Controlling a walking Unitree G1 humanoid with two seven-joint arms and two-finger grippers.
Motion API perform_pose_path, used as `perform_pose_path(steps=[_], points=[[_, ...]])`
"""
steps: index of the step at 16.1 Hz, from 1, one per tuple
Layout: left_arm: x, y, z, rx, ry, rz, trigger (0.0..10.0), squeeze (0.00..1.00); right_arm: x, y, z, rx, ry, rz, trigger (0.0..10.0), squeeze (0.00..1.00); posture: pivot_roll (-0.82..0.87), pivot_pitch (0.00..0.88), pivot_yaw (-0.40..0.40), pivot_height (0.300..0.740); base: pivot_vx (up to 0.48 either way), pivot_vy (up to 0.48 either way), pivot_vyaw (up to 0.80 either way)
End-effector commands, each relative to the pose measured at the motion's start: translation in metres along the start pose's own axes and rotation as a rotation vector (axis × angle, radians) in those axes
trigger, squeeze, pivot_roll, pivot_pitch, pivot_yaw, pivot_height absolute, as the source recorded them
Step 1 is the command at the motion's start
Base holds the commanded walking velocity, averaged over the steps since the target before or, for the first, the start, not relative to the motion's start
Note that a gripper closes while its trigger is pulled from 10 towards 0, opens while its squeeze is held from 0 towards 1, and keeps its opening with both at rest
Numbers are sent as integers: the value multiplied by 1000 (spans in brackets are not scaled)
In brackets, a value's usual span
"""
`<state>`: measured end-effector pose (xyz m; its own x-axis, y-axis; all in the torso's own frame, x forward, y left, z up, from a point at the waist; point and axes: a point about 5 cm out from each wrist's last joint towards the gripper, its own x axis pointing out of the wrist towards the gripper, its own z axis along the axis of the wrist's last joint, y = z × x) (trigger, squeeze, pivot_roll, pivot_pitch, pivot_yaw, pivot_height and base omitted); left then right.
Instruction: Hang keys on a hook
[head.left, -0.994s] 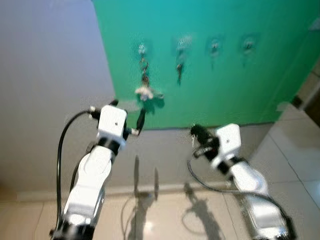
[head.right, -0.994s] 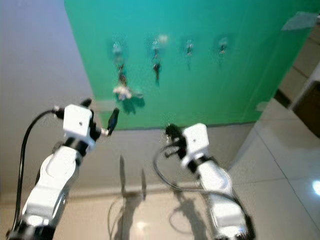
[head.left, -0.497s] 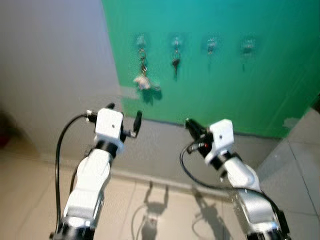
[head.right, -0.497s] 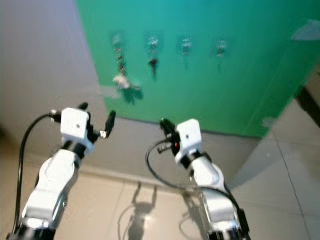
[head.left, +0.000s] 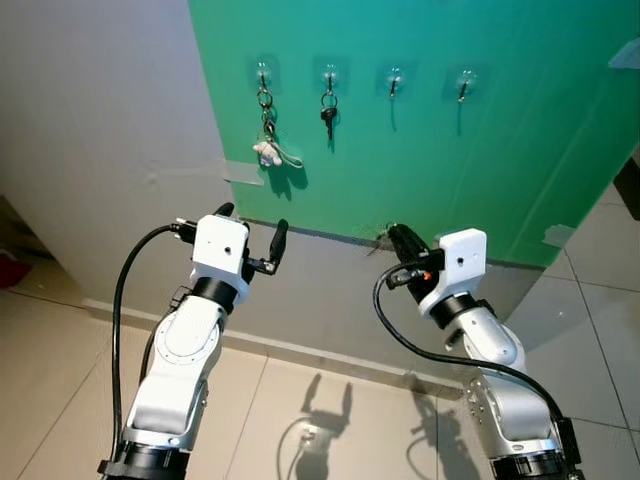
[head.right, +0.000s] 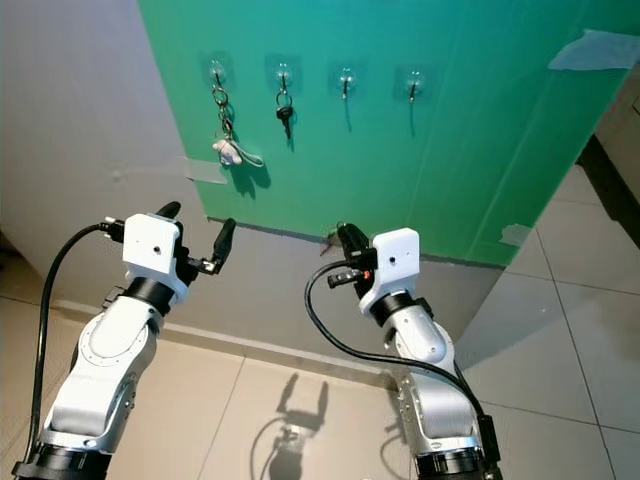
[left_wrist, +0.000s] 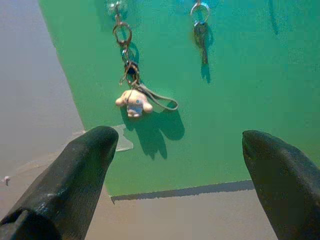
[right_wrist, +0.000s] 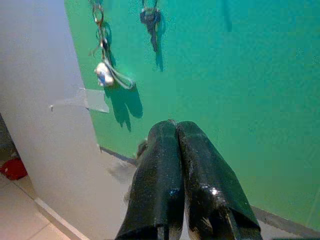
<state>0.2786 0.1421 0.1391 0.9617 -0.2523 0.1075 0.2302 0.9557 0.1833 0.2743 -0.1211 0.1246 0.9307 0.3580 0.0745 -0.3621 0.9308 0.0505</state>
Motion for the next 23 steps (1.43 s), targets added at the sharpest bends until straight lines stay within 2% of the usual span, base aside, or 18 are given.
perform_pose_path(steps=[1,6,17,23], points=[[3,1,4,5,-20,-14,10000,0,2,-1,9,43,-22,-8,10000,0,-27,0,49,740,326,0,0],[2,2,5,-5,-22,-28,10000,0,4,2,17,18,-50,8,10000,0,-27,0,49,740,341,0,0],[6,-1,5,-22,-18,-50,10000,0,4,4,38,59,-132,95,10000,0,-26,0,49,740,345,0,0],[6,-3,8,-34,-29,-83,10000,0,2,-3,49,58,-160,115,10000,0,-28,0,35,740,0,0,0]])
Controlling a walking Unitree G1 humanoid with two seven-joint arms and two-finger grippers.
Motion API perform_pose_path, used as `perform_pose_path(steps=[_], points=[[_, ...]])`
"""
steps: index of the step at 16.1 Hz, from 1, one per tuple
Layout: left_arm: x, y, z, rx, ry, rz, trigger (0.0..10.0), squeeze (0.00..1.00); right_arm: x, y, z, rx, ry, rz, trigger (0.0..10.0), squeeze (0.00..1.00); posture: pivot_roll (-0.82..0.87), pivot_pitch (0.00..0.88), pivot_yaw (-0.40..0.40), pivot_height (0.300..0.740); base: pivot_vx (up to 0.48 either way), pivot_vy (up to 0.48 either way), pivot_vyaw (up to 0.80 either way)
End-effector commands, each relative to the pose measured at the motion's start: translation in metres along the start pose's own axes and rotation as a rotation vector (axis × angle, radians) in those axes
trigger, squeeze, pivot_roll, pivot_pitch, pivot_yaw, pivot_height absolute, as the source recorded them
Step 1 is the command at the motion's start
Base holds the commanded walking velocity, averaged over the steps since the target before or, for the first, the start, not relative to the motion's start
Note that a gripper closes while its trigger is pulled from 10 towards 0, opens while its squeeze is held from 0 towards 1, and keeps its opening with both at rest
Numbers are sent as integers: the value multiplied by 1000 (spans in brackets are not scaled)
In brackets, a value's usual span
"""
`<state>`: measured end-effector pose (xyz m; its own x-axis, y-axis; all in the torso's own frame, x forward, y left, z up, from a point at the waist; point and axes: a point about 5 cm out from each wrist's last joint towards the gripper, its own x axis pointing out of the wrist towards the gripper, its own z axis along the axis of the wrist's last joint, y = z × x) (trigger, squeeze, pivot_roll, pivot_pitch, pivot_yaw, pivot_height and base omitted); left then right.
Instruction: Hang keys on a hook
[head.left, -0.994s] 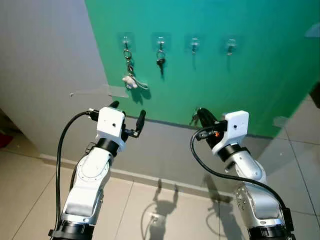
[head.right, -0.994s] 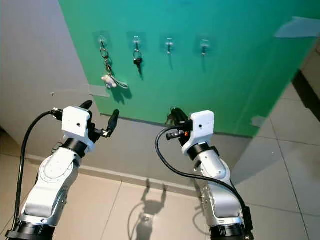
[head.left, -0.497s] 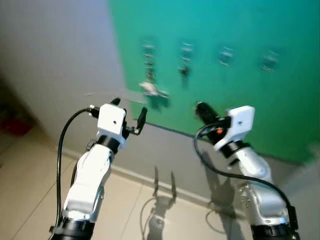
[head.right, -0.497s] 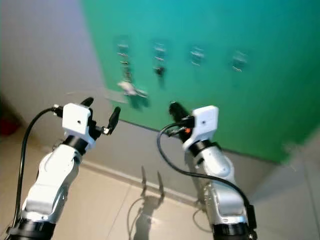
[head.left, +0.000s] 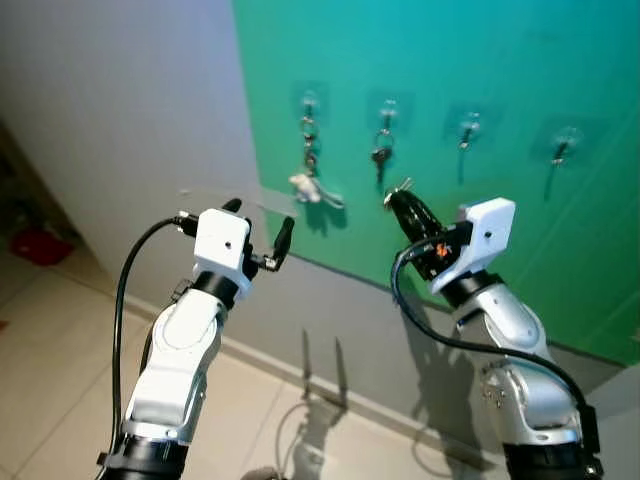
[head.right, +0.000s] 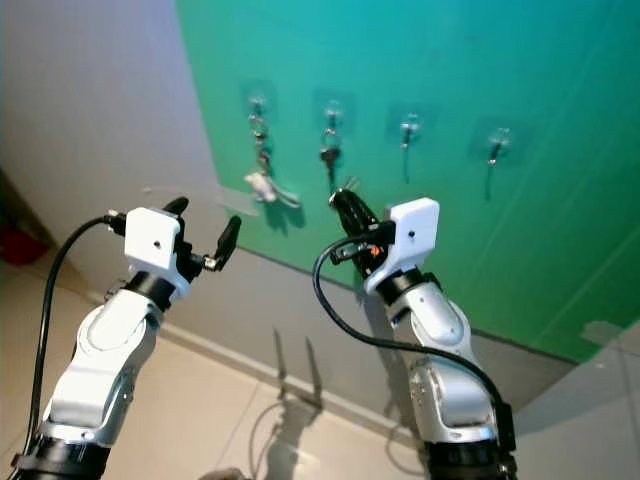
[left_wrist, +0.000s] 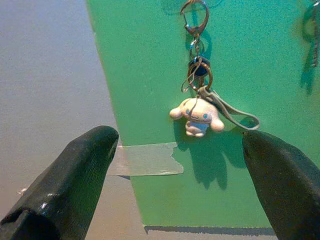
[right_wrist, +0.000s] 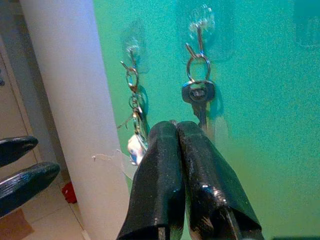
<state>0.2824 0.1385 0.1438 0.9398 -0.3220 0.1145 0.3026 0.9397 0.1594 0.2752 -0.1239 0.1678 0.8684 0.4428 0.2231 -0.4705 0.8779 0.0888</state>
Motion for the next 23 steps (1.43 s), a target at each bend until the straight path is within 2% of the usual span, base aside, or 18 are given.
perform_pose_path(steps=[1,3,6,8,10,14,18,23], points=[[-1,-6,2,-6,-8,-55,10000,0,-1,-3,7,4,-19,3,10000,0,-29,0,32,740,0,0,0],[-6,-15,4,-8,-19,-160,10000,0,-2,-3,10,14,-25,22,10000,0,-29,0,29,740,0,0,0],[-8,-21,6,-8,-21,-243,10000,0,-2,-2,15,20,-33,64,10000,0,-28,0,31,740,0,0,0],[-10,-24,8,-9,-26,-296,10000,0,-1,-3,21,-8,-45,75,10000,0,-28,0,36,740,0,0,0],[-11,-29,13,-31,-47,-352,10000,0,4,-15,33,5,-99,-22,10000,0,-27,0,38,740,0,0,0],[-16,-45,24,-114,-97,-504,10000,0,9,-19,44,72,-170,-96,10000,0,-27,0,44,740,0,0,0],[-16,-44,25,-120,-95,-530,10000,0,12,-22,48,96,-189,-131,10000,0,-28,0,47,740,0,0,0],[-18,-43,25,-128,-85,-537,10000,0,5,-28,48,126,-190,-178,10000,0,-32,0,53,740,0,0,0]])
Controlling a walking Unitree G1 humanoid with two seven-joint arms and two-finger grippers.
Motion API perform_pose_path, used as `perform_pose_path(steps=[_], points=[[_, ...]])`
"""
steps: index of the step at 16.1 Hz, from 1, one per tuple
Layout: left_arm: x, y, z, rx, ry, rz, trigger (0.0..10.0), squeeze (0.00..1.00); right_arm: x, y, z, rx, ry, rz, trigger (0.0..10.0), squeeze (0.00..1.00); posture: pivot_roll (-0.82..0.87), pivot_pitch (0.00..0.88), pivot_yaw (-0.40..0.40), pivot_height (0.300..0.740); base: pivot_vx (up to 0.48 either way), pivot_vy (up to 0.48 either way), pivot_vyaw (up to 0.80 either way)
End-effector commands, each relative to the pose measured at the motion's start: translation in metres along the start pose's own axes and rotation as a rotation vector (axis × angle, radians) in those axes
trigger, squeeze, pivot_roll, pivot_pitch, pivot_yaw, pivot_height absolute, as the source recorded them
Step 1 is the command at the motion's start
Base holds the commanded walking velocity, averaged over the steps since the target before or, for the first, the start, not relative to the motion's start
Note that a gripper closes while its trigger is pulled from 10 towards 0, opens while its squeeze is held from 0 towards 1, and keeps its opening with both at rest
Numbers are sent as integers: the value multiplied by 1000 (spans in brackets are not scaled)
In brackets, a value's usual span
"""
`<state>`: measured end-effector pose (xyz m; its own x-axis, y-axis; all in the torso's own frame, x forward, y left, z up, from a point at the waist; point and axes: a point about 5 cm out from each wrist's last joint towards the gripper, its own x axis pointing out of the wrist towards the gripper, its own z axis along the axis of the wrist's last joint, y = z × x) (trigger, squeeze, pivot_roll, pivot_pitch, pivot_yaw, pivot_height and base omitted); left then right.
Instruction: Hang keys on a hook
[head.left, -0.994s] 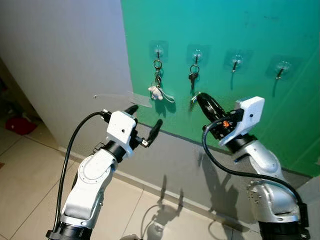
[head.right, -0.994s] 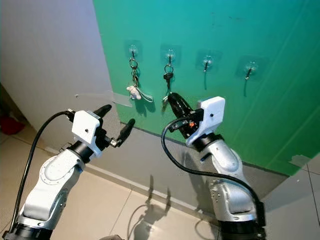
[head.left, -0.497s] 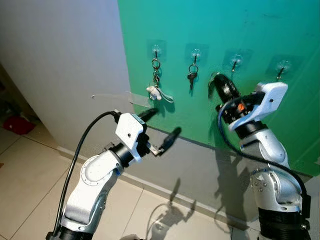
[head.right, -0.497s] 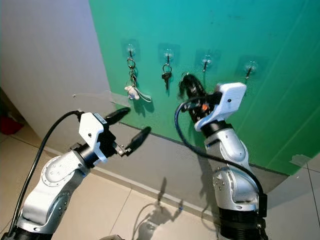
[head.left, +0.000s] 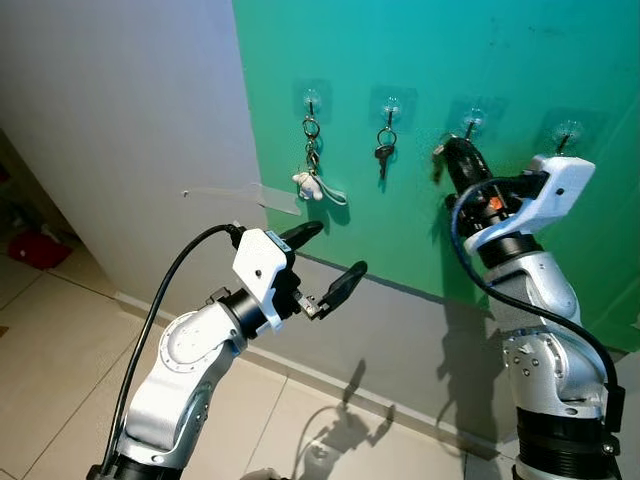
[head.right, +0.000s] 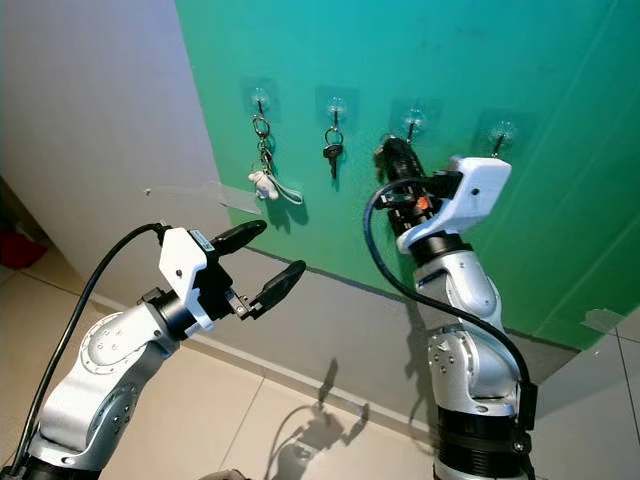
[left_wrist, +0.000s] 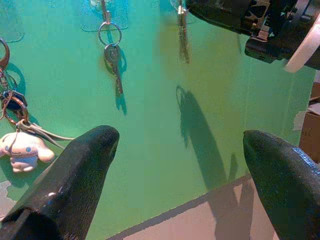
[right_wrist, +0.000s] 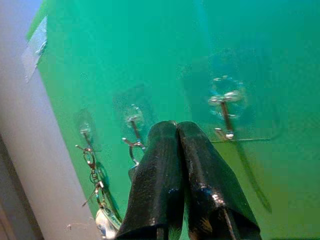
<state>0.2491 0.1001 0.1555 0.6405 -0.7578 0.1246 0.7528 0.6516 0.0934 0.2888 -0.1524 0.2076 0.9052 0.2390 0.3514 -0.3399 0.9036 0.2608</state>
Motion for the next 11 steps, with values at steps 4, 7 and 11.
perform_pose_path(steps=[4,7,11], points=[[0,2,4,1,0,-12,10000,0,-4,-7,8,9,-20,-40,10000,0,-33,0,59,740,0,0,0],[0,2,4,1,1,-14,10000,0,-3,-7,7,18,-13,-42,10000,0,-30,0,58,740,0,0,0],[0,1,4,0,6,-12,10000,0,-3,-8,2,22,20,-64,10000,0,-27,0,58,740,0,0,0]])
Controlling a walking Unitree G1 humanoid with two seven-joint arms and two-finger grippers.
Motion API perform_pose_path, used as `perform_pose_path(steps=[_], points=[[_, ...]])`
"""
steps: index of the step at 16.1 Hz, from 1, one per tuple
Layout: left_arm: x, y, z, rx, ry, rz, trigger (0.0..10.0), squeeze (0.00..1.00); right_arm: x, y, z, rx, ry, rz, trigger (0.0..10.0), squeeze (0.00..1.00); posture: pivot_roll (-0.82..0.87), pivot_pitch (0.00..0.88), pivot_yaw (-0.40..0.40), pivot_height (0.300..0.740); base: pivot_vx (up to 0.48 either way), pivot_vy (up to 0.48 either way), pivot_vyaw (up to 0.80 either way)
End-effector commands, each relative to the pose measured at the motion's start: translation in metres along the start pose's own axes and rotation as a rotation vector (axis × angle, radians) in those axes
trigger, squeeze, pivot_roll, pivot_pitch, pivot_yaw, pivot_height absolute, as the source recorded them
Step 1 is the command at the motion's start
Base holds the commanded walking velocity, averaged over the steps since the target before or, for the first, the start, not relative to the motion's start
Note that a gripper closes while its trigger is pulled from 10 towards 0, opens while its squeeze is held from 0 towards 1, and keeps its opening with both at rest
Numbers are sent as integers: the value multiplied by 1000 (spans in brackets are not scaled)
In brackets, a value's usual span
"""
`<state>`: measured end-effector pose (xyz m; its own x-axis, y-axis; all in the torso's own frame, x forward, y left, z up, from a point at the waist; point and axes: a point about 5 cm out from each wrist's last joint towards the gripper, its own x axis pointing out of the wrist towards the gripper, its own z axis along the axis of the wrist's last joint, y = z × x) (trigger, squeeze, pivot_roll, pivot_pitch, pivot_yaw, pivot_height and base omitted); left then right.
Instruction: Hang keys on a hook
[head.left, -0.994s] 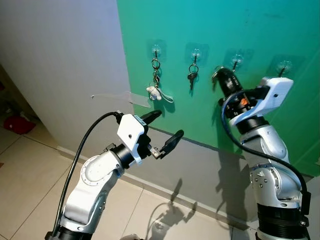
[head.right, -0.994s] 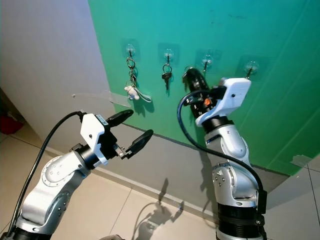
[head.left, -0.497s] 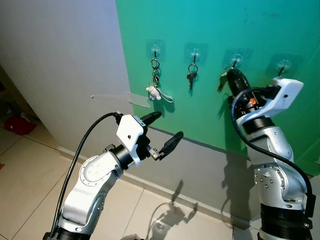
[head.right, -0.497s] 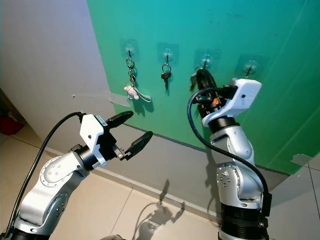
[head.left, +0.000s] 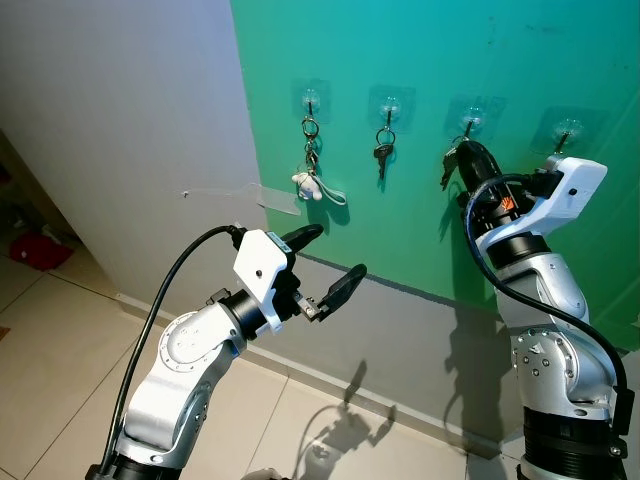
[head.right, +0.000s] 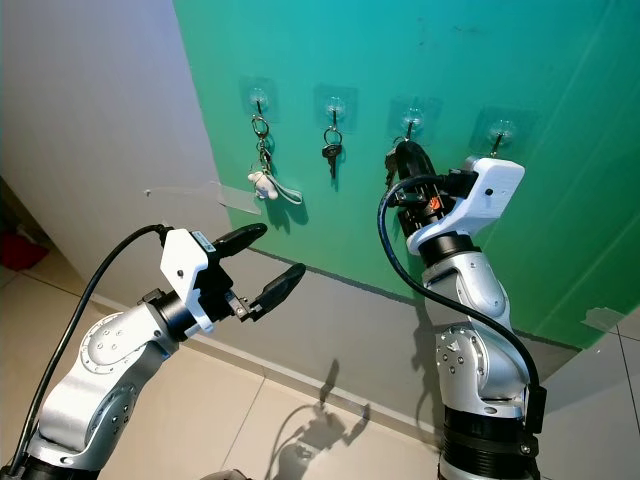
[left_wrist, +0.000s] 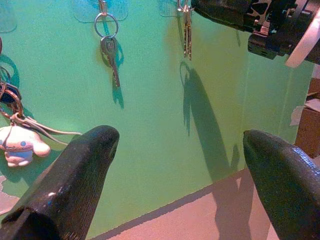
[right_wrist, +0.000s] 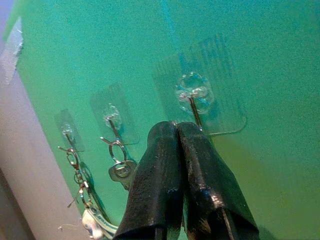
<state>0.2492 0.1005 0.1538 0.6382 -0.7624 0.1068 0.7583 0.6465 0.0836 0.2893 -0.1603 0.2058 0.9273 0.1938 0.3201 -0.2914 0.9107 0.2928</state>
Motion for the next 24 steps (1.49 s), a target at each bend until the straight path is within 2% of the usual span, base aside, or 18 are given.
perform_pose_path(steps=[1,7,12,16,24], points=[[0,1,5,10,-11,-6,10000,0,0,-1,1,10,4,-17,10000,0,-26,0,57,740,0,0,0],[1,3,8,20,-10,-3,10000,0,1,-7,1,41,-1,-55,10000,0,-18,0,59,740,0,0,0],[3,4,9,26,-12,-2,10000,0,1,-5,-7,44,41,-33,10000,0,-15,0,56,740,0,0,0],[2,3,8,27,-9,-3,10000,0,-5,-6,-16,47,82,-24,10000,0,-16,0,55,740,0,0,0],[5,14,11,62,-29,88,10000,0,-9,2,-31,44,133,5,10000,0,-18,0,44,740,0,0,0]])
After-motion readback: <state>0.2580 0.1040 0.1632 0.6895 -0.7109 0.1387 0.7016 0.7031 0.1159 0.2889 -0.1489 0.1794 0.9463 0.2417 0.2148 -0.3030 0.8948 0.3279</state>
